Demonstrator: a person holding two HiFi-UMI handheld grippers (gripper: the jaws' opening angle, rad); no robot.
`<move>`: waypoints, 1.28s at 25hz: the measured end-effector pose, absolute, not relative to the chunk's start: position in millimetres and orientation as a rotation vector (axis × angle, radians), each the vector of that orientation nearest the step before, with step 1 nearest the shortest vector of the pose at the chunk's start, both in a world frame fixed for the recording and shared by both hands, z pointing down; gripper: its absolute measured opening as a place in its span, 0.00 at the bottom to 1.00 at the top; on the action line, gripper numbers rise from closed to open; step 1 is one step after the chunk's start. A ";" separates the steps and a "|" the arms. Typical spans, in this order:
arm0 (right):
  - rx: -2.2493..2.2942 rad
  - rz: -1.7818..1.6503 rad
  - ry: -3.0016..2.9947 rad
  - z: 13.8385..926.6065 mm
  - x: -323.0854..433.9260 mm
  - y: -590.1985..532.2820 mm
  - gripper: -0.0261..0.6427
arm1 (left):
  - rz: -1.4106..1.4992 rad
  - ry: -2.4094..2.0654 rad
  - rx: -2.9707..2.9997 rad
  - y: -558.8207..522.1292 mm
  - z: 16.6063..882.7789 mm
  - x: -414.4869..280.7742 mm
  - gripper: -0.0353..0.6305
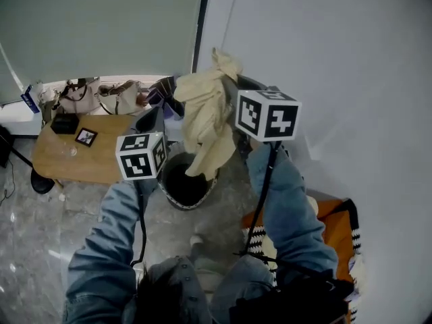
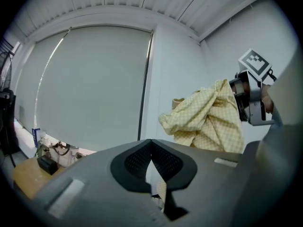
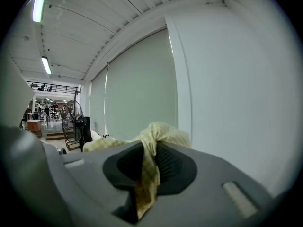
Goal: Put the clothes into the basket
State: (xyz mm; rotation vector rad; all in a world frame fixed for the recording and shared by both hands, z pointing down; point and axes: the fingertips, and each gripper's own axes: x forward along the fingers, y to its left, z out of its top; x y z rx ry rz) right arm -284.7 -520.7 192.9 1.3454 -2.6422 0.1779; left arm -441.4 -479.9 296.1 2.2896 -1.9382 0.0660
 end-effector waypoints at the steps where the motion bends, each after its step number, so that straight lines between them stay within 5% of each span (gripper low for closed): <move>1: 1.319 0.198 -2.643 205.7 -290.2 -527.2 0.12 | 0.072 -1.948 2.271 -482.5 301.7 -444.6 0.06; 17: 1.025 0.594 -2.387 516.8 -334.3 -566.8 0.12 | 0.279 -1.886 1.894 -486.1 507.4 -483.4 0.06; 29: 0.935 0.737 -2.220 645.2 -340.1 -562.2 0.13 | 0.326 -1.817 1.651 -463.9 625.3 -493.2 0.06; 32: 0.932 0.763 -2.156 661.9 -337.3 -564.6 0.35 | 0.318 -1.820 1.633 -463.7 628.5 -495.6 0.06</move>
